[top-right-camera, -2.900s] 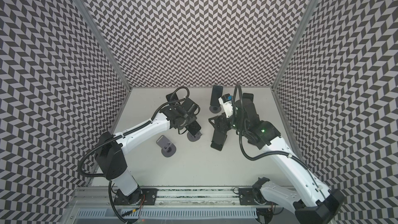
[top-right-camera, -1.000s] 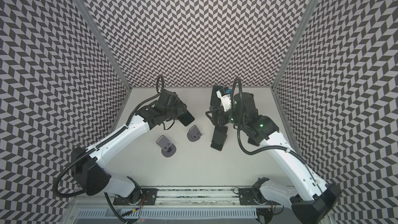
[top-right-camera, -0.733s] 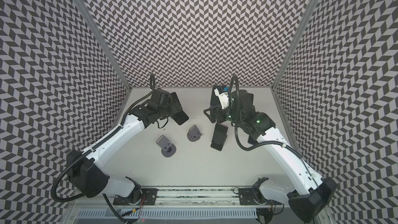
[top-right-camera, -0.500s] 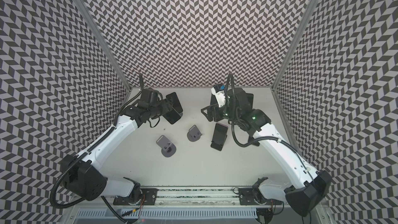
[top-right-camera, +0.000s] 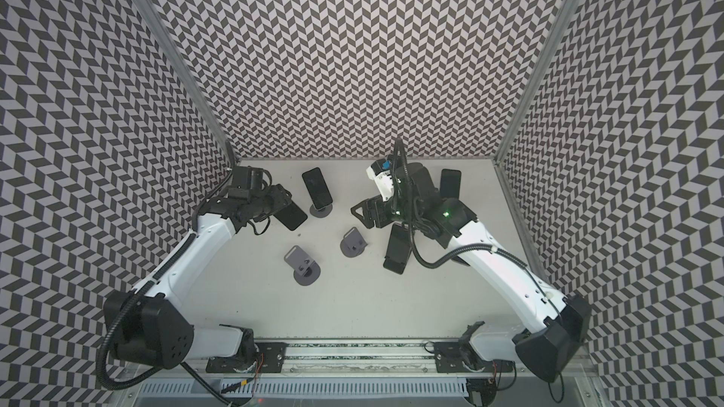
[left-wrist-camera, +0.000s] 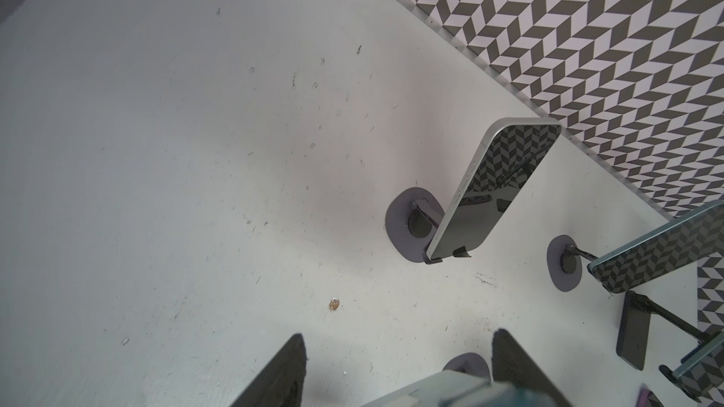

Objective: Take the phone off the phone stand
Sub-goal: 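Swing the held teal-edged phone toward the far corner beside the left arm, then lower the teal-edged phone toward the table with the left gripper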

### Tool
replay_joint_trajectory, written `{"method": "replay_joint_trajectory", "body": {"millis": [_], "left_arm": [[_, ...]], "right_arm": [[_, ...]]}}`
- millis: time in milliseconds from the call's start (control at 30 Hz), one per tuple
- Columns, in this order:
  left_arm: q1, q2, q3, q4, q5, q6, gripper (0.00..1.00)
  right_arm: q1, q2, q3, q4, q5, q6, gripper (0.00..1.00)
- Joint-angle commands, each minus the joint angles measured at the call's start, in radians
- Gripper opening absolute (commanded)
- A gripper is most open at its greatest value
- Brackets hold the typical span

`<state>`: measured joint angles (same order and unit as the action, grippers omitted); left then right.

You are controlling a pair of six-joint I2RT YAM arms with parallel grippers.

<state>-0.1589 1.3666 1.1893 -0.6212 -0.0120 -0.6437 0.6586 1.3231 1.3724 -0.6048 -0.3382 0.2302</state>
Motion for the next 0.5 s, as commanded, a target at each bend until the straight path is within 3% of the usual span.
{"method": "replay_joint_trajectory", "body": {"millis": [0,467], "left_arm": [[0.02,0.008,0.01,0.043,0.025,0.027,0.65],[0.053,0.164,0.059,0.033,0.012,0.088,0.65]], "right_arm": [[0.012,-0.002,0.024,0.045,-0.014,0.008,0.76],[0.018,-0.058,-0.039,0.073,-0.042,0.007,0.76]]}}
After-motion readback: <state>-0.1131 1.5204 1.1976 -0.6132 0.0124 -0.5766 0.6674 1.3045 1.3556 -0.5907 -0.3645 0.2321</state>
